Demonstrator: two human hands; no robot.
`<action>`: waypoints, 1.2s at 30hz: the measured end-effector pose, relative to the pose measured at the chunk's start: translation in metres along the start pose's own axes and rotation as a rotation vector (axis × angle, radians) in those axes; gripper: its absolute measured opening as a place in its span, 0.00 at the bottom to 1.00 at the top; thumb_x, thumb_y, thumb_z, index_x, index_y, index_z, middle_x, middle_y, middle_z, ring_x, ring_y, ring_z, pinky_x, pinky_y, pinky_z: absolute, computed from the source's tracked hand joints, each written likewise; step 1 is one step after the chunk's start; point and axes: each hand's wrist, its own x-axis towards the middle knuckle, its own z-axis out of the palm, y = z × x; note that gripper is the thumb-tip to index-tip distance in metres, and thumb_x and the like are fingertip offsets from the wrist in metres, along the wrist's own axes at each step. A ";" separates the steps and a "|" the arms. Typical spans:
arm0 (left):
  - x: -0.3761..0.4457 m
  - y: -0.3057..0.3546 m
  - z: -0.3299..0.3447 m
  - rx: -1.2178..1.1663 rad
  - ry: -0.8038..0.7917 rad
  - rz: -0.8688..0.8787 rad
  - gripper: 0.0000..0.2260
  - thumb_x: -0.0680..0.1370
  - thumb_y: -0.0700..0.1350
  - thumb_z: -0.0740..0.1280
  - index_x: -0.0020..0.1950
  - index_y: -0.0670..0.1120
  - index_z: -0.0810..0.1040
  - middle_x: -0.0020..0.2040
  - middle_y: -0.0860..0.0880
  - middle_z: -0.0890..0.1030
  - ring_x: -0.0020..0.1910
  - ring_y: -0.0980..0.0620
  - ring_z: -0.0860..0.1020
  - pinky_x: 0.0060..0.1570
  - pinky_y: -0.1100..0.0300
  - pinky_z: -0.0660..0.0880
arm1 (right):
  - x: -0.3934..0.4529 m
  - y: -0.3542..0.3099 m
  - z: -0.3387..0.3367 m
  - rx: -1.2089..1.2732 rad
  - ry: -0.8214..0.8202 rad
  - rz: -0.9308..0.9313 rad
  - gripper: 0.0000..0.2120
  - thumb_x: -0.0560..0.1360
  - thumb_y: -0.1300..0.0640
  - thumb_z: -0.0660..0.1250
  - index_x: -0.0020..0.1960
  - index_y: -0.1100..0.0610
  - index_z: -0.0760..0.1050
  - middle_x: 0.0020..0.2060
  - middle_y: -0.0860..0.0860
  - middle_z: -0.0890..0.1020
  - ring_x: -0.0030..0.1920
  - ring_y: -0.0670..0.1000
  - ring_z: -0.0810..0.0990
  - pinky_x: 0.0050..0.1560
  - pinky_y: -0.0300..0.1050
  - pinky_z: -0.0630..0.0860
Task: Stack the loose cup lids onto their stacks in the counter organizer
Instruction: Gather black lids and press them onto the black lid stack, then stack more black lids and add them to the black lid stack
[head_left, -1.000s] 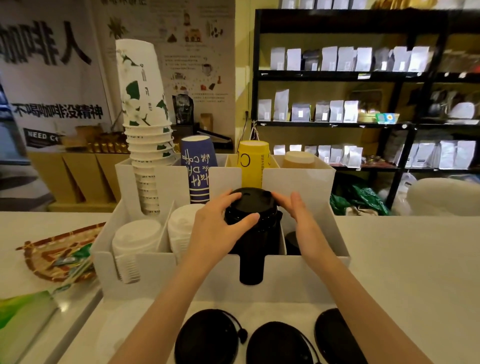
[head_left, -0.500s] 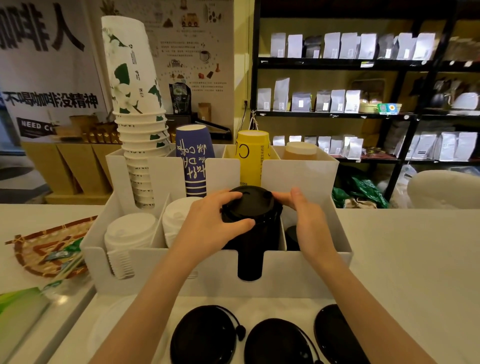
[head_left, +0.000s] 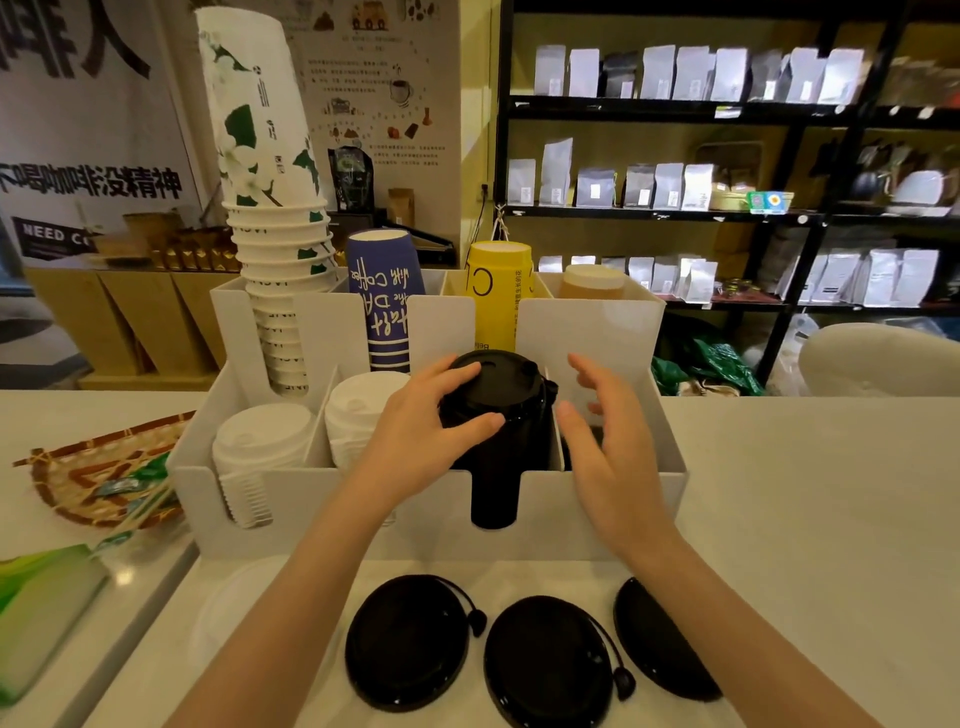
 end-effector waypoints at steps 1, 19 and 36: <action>-0.001 0.000 0.001 0.006 0.003 -0.007 0.26 0.71 0.48 0.69 0.67 0.49 0.67 0.72 0.49 0.63 0.70 0.52 0.61 0.67 0.60 0.60 | -0.012 -0.002 0.000 -0.007 0.016 -0.067 0.19 0.74 0.54 0.58 0.65 0.53 0.65 0.60 0.47 0.73 0.61 0.42 0.69 0.61 0.38 0.69; -0.096 -0.012 -0.019 0.255 -0.049 0.205 0.16 0.75 0.50 0.61 0.62 0.51 0.70 0.60 0.53 0.74 0.54 0.66 0.67 0.54 0.74 0.66 | -0.098 0.011 0.025 -0.545 -0.866 -0.078 0.24 0.77 0.43 0.49 0.70 0.50 0.56 0.69 0.49 0.68 0.68 0.49 0.63 0.72 0.49 0.53; -0.130 -0.028 -0.015 0.438 -0.559 -0.145 0.31 0.68 0.54 0.69 0.67 0.48 0.64 0.65 0.49 0.68 0.61 0.51 0.68 0.60 0.61 0.68 | -0.090 0.004 0.021 -0.453 -0.900 -0.098 0.13 0.77 0.50 0.54 0.58 0.51 0.70 0.54 0.49 0.79 0.55 0.50 0.73 0.62 0.52 0.67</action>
